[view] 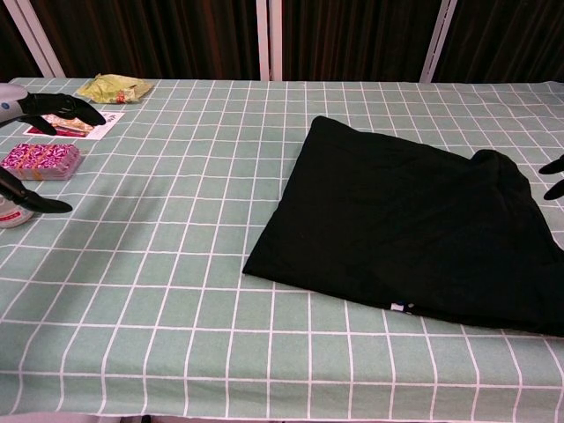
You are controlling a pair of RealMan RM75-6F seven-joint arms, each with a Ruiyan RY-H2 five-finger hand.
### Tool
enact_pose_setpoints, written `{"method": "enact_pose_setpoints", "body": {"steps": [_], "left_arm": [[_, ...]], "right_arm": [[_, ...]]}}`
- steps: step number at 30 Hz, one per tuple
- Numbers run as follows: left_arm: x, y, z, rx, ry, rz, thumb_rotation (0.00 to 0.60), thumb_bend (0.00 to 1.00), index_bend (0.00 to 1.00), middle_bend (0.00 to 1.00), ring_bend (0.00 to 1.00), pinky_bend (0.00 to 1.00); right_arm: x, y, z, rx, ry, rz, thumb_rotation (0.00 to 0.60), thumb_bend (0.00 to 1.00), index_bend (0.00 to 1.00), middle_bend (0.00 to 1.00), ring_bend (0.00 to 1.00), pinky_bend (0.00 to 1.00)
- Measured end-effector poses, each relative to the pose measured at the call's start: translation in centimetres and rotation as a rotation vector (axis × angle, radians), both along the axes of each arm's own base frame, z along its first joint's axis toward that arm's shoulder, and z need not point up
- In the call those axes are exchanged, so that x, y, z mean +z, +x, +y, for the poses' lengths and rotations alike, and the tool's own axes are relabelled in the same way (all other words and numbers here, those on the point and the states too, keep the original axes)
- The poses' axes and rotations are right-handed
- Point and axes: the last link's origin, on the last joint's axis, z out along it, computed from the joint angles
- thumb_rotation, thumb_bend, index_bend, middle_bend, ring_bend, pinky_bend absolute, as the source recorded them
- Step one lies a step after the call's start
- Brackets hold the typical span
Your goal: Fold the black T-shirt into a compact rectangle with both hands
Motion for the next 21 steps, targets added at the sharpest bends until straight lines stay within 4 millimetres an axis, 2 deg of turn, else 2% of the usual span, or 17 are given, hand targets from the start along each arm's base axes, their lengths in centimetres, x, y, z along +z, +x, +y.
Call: {"method": "enact_pose_setpoints", "body": {"steps": [7,12,18,21], "left_arm": [[0.2,-0.3,0.0,0.017,0.003,-0.009,0.600,0.10,0.18,0.13,0.09,0.18],[0.3,-0.5,-0.1,0.026,0.000,-0.012,0.599,0.10,0.18,0.13,0.09,0.18],[0.5,-0.5,0.0,0.025,0.005,-0.020,0.599,0.10,0.18,0.13,0.09,0.18],[0.6,-0.5,-0.1,0.021,0.007,-0.019,0.600,0.10,0.18,0.13,0.09,0.18]], "right_arm": [[-2.7,0.1,-1.3,0.080,0.016,0.050,0.600,0.14,0.25,0.14,0.05,0.05],[-3.9,0.3,-2.1,0.115,0.027,0.068,0.600,0.19,0.28,0.15,0.05,0.04],[-5.0,1.4,-2.7,0.164,0.033,0.032,0.600,0.42,0.42,0.18,0.06,0.04],[-5.2,1.7,-2.7,0.188,0.037,0.024,0.600,0.49,0.47,0.20,0.07,0.04]]}}
